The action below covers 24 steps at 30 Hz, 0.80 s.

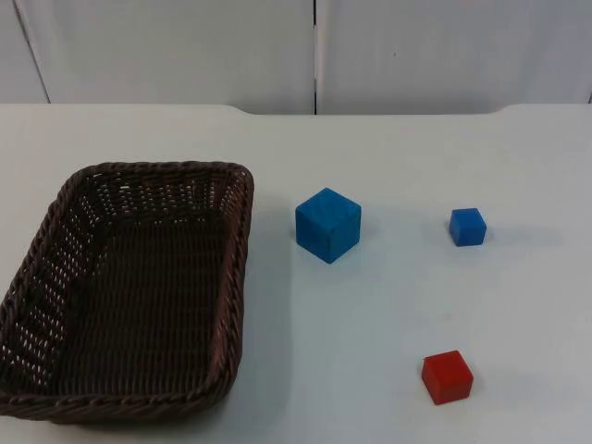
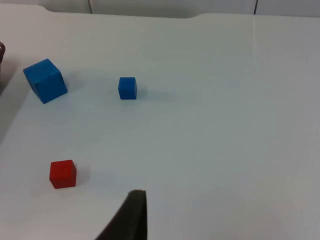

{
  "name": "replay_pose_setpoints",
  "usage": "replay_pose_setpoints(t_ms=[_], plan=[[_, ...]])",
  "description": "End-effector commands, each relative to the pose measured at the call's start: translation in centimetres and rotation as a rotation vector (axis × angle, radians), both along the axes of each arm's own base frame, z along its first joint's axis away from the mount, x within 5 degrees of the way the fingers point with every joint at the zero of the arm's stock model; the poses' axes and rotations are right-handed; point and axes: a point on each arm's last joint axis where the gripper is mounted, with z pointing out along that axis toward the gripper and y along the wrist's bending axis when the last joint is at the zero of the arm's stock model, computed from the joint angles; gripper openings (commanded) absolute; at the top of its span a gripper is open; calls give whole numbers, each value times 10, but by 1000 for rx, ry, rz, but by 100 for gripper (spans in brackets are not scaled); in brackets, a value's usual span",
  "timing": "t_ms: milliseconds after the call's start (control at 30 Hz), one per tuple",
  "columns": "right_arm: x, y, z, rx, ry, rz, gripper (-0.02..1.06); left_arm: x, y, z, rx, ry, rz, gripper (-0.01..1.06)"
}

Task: Pick up the basket with the left hand and place the largest block into the basket with the right hand.

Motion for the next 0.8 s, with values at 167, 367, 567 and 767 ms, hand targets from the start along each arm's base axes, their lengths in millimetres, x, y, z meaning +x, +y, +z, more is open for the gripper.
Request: replay_pose_setpoints(t_ms=[167, 367, 567, 767], plan=[[-1, 0, 1, 0, -8, -10, 105, -4, -3, 9, -27, -41, -18, 105], [-1, 0, 1, 0, -8, -10, 105, -1, -3, 23, -31, -37, -21, 105], [-1, 0, 1, 0, -8, -10, 105, 9, -4, 35, -46, -31, -26, 105], [-1, 0, 1, 0, -8, -10, 105, 24, -7, 39, -92, -3, -55, 105]])
